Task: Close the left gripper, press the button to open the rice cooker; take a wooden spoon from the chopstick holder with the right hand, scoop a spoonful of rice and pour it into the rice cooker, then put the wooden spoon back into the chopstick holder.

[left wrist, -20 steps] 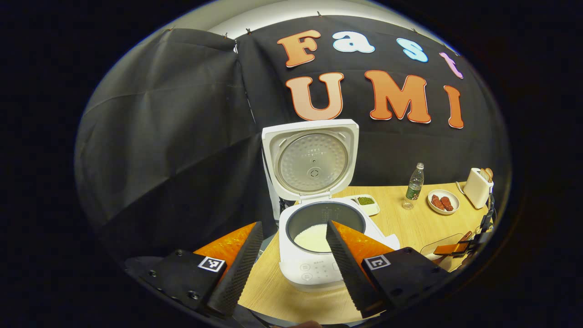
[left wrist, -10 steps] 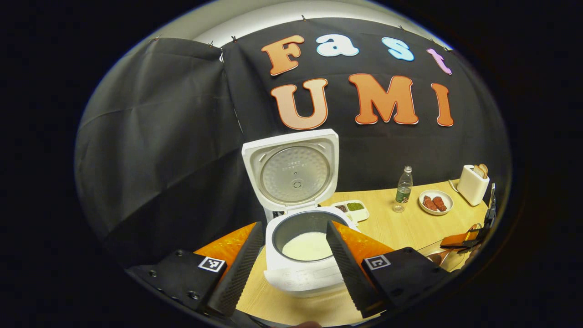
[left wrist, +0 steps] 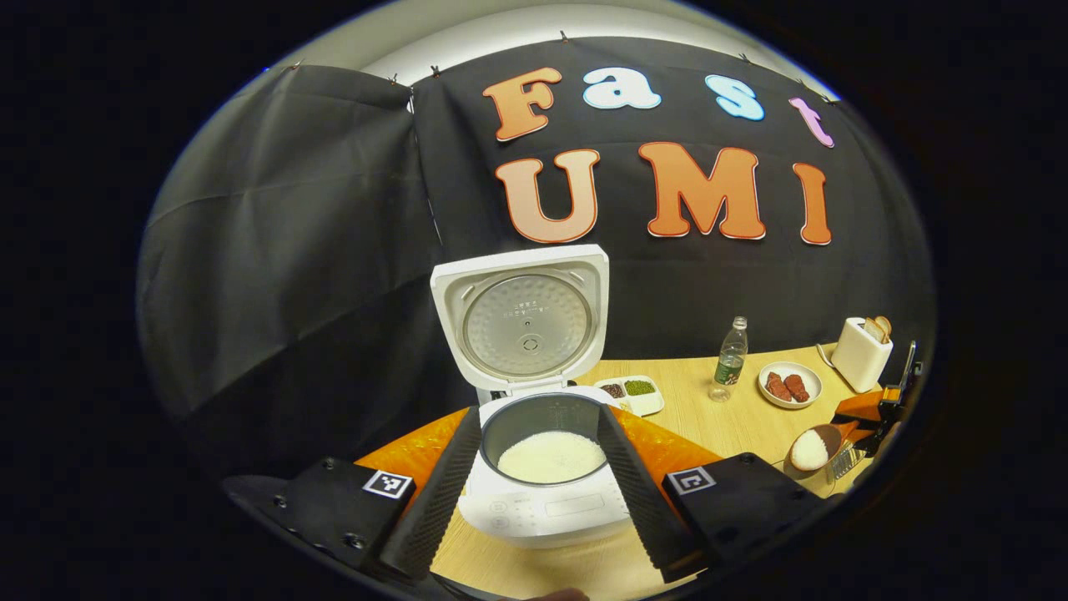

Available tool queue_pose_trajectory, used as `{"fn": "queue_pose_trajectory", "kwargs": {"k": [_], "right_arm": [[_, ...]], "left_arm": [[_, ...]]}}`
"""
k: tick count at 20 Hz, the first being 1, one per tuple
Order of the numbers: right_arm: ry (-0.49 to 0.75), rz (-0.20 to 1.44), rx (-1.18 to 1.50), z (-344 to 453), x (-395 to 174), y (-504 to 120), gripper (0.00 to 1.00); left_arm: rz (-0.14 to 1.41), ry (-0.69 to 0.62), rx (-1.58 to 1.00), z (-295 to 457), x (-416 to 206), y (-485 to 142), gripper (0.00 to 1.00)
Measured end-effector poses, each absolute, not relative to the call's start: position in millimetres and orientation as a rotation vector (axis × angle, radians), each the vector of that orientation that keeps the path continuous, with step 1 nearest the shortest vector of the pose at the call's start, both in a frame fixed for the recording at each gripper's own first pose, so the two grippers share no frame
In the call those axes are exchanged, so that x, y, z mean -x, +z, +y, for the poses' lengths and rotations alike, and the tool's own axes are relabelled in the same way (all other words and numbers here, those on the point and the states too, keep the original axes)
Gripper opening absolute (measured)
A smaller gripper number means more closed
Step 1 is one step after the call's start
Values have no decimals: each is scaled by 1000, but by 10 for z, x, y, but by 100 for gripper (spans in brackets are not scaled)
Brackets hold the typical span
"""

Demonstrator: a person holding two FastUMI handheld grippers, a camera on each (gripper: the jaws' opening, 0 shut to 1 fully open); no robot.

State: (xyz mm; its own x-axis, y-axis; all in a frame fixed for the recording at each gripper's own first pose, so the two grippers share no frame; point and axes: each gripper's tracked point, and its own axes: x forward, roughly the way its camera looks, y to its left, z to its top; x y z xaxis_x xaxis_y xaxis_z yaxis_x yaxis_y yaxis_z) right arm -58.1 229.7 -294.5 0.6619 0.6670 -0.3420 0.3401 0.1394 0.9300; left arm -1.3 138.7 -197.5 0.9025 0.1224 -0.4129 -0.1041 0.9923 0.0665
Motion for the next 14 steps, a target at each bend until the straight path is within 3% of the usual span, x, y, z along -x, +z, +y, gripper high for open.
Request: {"fn": "queue_pose_trajectory", "kwargs": {"k": [4, 5, 8, 9, 14], "right_arm": [[327, 898, -1601, 2542, 407, -2619, 12], [341, 906, -1618, 2634, 372, -2556, 11], [384, 928, -1714, 2965, 221, -2273, 12], [399, 935, -1719, 3091, 177, -2226, 12], [477, 1009, -1740, 3807, 78, -1977, 11]], "left_arm": [[415, 153, -9, 1491, 48, -1959, 91], [412, 164, -2, 1545, 65, -1958, 95], [403, 211, 17, 1755, 148, -1958, 91], [400, 227, 23, 1839, 178, -1959, 95], [399, 319, 58, 2356, 362, -2035, 95]]}}
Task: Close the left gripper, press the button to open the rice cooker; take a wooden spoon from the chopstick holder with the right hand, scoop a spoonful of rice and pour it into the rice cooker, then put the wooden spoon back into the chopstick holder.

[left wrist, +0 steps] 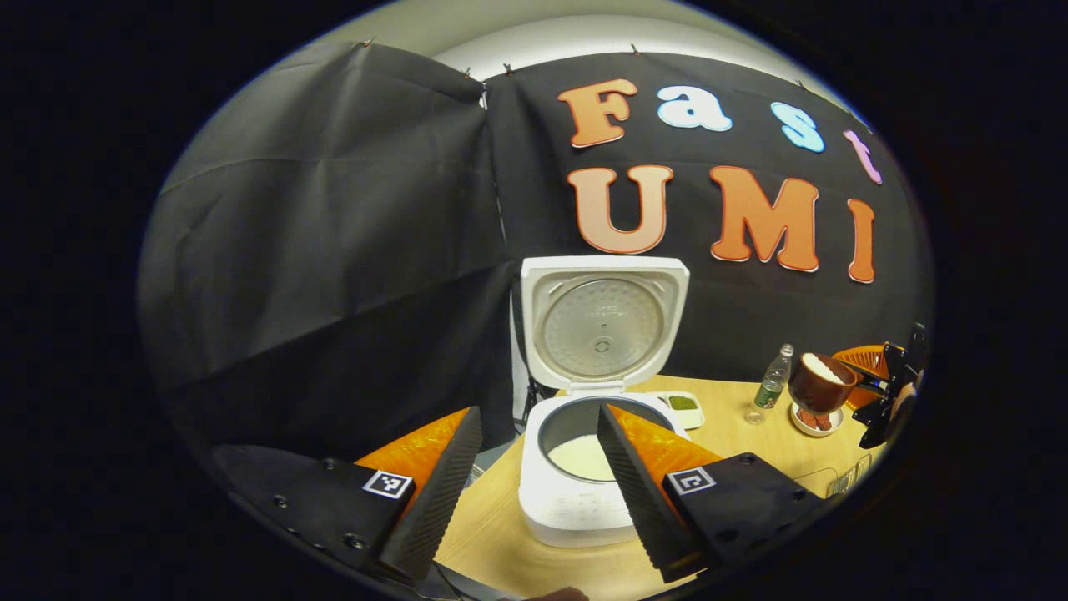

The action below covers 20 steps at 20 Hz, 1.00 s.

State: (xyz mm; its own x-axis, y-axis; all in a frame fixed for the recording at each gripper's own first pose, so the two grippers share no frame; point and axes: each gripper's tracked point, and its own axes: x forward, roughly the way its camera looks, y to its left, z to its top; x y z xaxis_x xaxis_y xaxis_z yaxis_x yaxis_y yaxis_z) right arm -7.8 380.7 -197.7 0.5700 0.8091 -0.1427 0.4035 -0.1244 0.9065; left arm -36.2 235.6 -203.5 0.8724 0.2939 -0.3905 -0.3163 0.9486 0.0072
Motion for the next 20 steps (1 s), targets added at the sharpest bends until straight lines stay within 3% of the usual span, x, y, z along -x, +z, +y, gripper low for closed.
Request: {"fn": "queue_pose_trajectory", "kwargs": {"k": [3, 4, 6, 8, 20], "right_arm": [[516, 1053, -1692, 4271, 58, -1932, 11], [524, 1061, -1684, 4411, 58, -1898, 11], [541, 1068, -1668, 4650, 8, -1861, 11], [557, 1069, -1615, 4878, 4, -1851, 10], [623, 924, -969, 5476, -19, -2065, 10]], "left_arm": [[406, 380, 74, 2695, 511, -2083, 91], [406, 400, 70, 2812, 554, -2101, 95], [403, 429, 50, 2996, 654, -2103, 92], [401, 443, 32, 3124, 697, -2089, 95], [437, 488, 51, 3573, 767, -2277, 91]]}}
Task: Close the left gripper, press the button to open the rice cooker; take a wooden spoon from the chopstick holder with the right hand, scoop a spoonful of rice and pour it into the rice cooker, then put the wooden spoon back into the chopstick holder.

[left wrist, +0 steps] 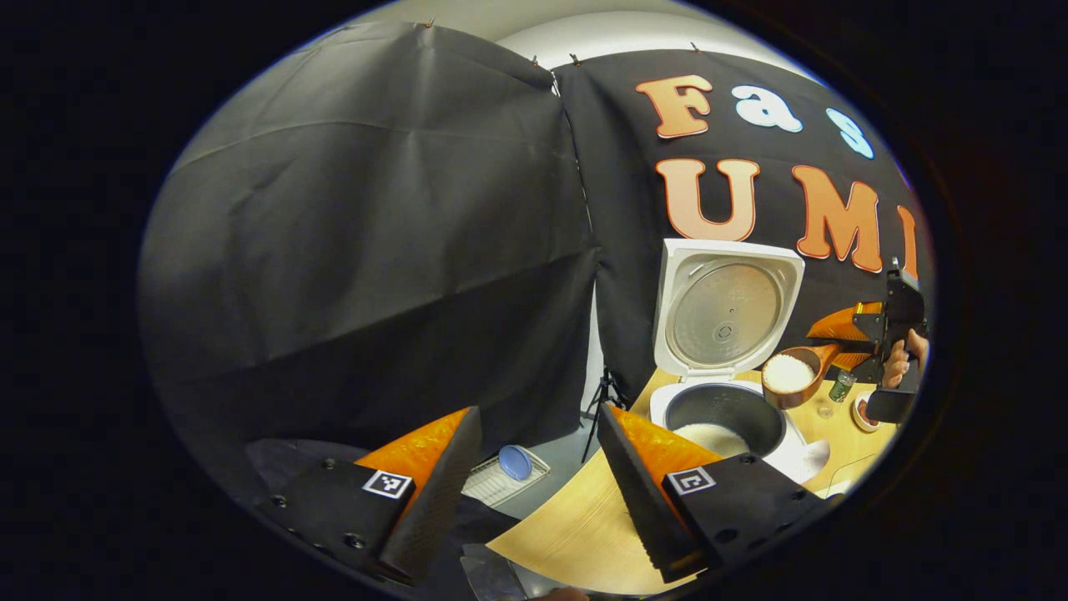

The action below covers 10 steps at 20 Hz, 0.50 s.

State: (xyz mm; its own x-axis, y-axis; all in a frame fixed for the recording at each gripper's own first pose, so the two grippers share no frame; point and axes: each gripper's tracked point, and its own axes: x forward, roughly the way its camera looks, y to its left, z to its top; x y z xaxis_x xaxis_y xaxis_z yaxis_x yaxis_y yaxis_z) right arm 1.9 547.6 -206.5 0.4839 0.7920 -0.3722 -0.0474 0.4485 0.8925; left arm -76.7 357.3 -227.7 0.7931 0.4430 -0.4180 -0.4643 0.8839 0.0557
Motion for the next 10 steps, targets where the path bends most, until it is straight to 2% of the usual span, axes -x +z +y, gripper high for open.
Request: {"fn": "queue_pose_trajectory", "kwargs": {"k": [4, 5, 9, 10], "right_arm": [[631, 840, -811, 5496, -139, -1988, 10], [632, 811, -769, 5502, -182, -1968, 10], [652, 725, -640, 5552, -265, -1864, 10], [662, 712, -627, 5567, -259, -1828, 10]], "left_arm": [[440, 495, 47, 3581, 818, -2315, 91], [442, 492, 46, 3570, 816, -2325, 95], [451, 484, 49, 3552, 776, -2360, 95], [452, 484, 50, 3558, 772, -2373, 91]]}}
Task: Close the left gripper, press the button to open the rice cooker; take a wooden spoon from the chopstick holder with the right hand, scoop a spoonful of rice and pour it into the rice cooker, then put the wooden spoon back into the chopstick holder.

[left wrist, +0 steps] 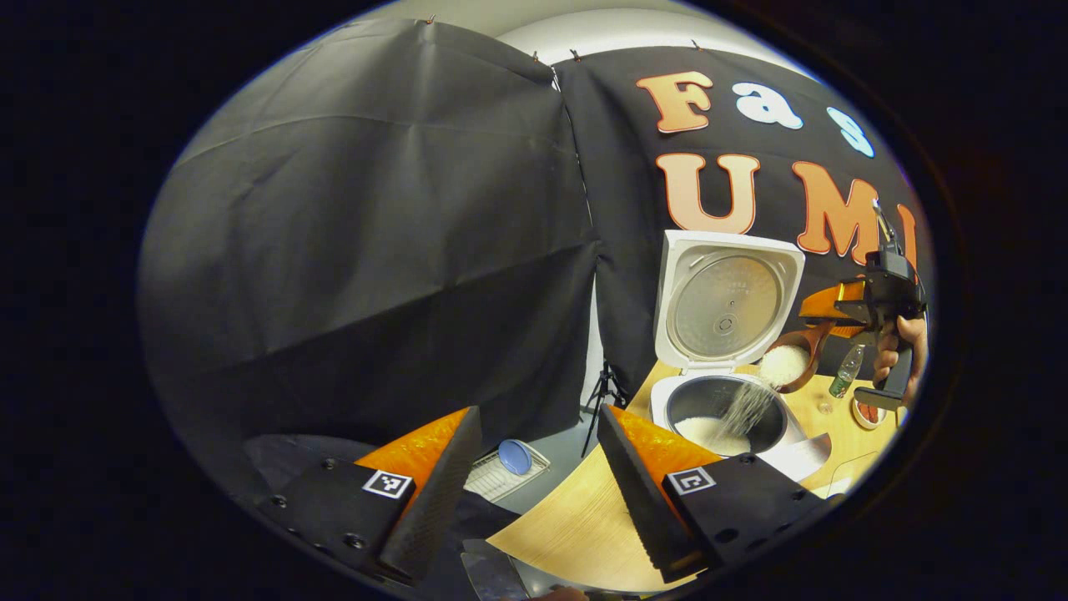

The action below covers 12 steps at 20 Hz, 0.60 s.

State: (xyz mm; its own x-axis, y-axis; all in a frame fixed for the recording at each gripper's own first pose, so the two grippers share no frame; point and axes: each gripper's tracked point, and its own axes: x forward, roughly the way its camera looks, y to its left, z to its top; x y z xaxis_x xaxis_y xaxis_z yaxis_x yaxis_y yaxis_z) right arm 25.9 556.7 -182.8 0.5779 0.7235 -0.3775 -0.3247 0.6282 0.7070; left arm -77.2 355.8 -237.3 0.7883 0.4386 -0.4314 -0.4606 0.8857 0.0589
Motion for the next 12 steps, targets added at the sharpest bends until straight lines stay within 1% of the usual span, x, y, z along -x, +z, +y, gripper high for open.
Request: {"fn": "queue_pose_trajectory", "kwargs": {"k": [1, 6, 7, 8, 9, 10, 11, 12], "right_arm": [[675, 699, -613, 5574, -258, -1806, 10], [711, 648, -572, 5720, -242, -1653, 10], [721, 640, -567, 5758, -251, -1636, 11], [722, 633, -558, 5786, -267, -1619, 11], [729, 627, -546, 5803, -267, -1604, 10], [733, 618, -531, 5807, -268, -1596, 10], [738, 607, -516, 5816, -277, -1587, 10], [736, 592, -496, 5792, -299, -1589, 10]], "left_arm": [[453, 485, 51, 3563, 776, -2386, 95], [455, 486, 49, 3586, 755, -2406, 95], [459, 485, 49, 3585, 764, -2422, 91], [460, 484, 48, 3587, 759, -2420, 95], [461, 484, 47, 3596, 769, -2440, 91], [462, 485, 46, 3609, 774, -2442, 91], [463, 487, 46, 3620, 767, -2448, 95], [465, 489, 48, 3632, 765, -2464, 91]]}}
